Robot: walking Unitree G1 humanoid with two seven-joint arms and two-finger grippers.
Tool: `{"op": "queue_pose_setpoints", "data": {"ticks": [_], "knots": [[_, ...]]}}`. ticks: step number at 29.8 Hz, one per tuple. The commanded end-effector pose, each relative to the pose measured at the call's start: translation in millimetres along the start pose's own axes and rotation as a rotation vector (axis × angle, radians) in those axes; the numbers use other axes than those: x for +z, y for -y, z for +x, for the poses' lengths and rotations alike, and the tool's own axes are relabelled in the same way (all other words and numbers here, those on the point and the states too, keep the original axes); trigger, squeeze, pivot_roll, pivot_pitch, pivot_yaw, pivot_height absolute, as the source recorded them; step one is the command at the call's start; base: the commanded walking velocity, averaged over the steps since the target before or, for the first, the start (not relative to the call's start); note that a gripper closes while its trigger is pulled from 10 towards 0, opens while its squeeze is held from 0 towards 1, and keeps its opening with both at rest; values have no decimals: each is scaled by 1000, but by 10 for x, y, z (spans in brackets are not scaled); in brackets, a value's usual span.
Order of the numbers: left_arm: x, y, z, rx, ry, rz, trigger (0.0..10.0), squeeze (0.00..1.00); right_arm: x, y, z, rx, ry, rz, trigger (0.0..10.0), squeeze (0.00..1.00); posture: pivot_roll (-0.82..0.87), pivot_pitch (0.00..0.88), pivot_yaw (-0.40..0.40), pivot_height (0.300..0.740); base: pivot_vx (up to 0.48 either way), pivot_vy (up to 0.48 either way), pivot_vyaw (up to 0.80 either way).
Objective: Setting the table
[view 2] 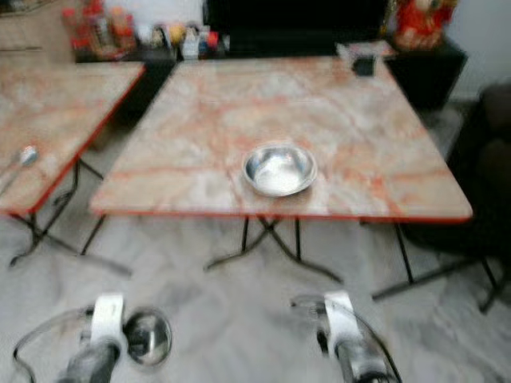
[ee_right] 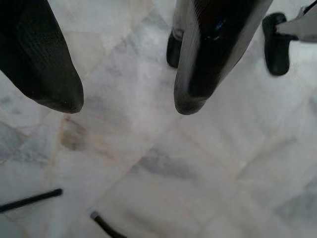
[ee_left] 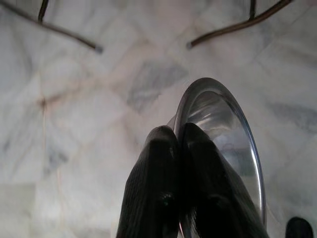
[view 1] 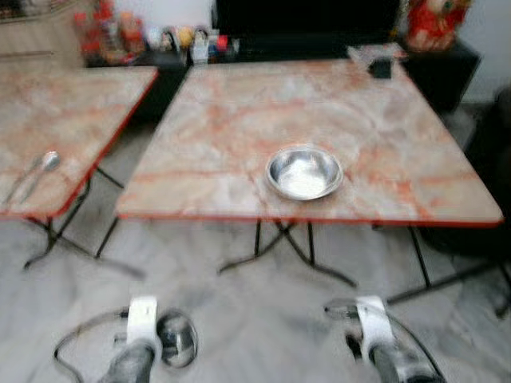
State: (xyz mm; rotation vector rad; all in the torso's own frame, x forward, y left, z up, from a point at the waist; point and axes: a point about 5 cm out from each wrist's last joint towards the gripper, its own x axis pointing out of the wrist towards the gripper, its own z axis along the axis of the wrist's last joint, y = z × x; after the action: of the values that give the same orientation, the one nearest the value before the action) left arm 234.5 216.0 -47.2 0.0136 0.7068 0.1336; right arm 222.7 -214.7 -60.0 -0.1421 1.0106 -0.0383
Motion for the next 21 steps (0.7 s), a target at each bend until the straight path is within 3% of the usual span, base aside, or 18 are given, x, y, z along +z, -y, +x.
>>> {"op": "queue_pose_setpoints", "data": {"ticks": [1, 17, 21], "knots": [[-38, 41, -4, -13, -20, -5, 10000, 0, 17, 70, -6, -11, 2, 3, 10000, 0, -89, 14, 40, 740, 330, 0, 0], [-43, 175, -3, -35, -10, 3, 10000, 0, 62, 111, -10, -14, 5, -1, 10000, 0, -92, 15, 32, 740, 328, 0, 0], [-69, 184, -8, -37, -20, 8, 10000, 0, 58, 112, -11, -13, 4, -2, 10000, 0, -92, 15, 32, 740, 65, 0, 0]]}}
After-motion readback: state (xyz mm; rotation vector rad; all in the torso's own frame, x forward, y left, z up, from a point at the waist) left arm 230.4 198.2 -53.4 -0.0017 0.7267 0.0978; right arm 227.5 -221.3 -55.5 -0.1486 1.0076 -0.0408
